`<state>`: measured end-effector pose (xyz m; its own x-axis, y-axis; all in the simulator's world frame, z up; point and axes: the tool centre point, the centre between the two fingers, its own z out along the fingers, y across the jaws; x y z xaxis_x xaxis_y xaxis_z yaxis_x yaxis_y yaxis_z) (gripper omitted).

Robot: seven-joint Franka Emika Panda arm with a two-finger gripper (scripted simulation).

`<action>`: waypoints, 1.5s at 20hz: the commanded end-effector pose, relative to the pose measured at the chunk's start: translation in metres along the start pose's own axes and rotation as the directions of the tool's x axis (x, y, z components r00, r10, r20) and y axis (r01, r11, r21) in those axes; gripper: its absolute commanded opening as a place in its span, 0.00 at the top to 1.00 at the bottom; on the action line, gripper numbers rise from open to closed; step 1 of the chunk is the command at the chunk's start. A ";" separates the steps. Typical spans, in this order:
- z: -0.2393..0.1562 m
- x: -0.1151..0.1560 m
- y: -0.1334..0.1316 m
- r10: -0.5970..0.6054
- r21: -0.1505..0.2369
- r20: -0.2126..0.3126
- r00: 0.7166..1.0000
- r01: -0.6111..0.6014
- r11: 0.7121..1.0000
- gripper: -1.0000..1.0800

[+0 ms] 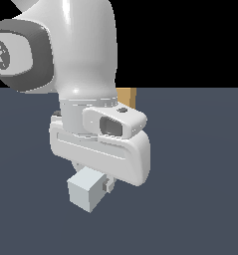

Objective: Insert the peg into the horizontal hole in a box.

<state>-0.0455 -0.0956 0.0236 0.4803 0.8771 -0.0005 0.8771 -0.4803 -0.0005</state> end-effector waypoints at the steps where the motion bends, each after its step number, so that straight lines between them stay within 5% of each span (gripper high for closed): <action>1: 0.000 0.000 0.000 0.000 0.000 0.000 1.000 0.000 1.000 1.00; 13: -0.003 0.006 -0.004 -0.016 -0.001 0.000 1.000 0.016 1.000 1.00; 30: -0.051 0.093 -0.083 -0.265 -0.001 0.001 0.964 0.265 0.964 1.00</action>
<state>-0.0724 0.0206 0.0705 0.2419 0.9703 -0.0018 0.9703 -0.2419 -0.0028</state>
